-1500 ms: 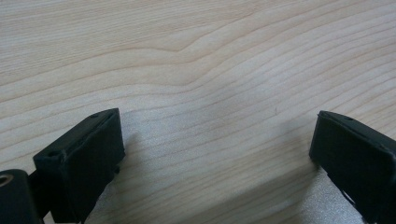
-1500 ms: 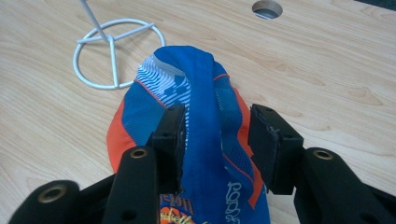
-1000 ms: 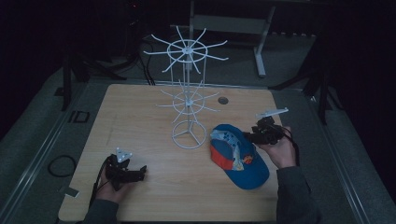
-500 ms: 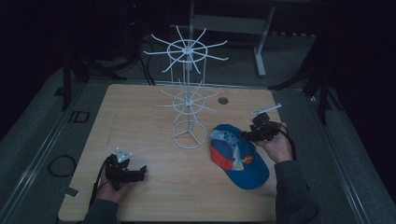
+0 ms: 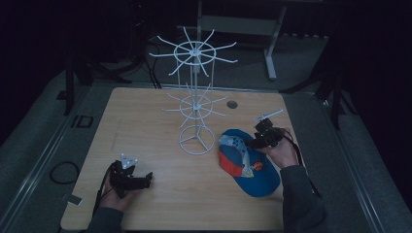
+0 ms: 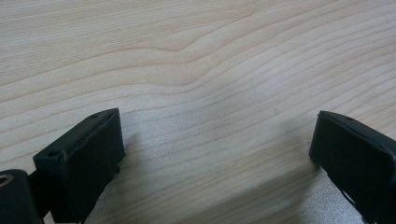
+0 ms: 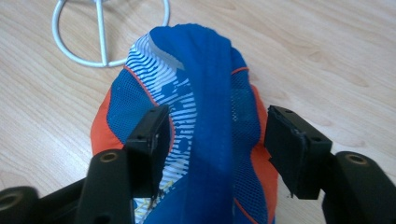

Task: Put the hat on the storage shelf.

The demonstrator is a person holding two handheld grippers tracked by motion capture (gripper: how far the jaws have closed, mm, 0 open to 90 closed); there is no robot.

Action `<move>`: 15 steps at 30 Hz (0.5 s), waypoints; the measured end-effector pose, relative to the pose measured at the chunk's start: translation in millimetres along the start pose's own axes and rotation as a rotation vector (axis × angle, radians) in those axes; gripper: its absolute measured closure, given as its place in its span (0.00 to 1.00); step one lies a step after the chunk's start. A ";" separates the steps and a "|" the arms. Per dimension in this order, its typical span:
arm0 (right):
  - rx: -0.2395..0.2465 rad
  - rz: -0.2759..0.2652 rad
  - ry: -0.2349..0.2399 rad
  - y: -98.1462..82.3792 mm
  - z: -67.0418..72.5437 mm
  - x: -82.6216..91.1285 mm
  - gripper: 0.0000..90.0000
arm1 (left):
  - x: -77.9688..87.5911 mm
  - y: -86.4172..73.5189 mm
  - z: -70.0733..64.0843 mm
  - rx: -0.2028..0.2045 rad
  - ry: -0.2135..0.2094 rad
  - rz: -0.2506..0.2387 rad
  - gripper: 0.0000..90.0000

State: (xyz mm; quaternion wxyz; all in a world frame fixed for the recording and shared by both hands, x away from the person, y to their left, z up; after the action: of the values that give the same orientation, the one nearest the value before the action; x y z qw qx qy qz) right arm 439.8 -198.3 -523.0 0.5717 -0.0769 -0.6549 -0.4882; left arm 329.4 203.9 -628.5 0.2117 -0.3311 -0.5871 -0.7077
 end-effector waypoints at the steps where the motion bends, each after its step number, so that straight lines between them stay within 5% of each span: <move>1: -0.003 0.006 0.000 -0.4 0.5 -1.8 0.45 | 0.0 0.0 0.0 0.000 0.000 0.000 0.03; 15: -0.031 0.093 0.029 -3.1 -3.3 -26.1 0.55 | 0.0 0.0 0.0 0.000 0.000 0.000 0.03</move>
State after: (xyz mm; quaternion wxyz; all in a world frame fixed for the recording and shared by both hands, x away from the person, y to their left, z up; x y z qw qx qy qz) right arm 448.8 -190.3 -546.6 0.6020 -0.1090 -0.6347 -0.4721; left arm 329.4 203.9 -628.5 0.2116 -0.3311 -0.5870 -0.7078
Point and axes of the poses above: each handheld gripper's, and its own axes: x roughly backward along the jaws, y roughly out of its top, z roughly to its left, the point moved 8 cm from there along -x, roughly forward along the jaws, and after that the axes turned 8 degrees about y, right-handed, at the moved point
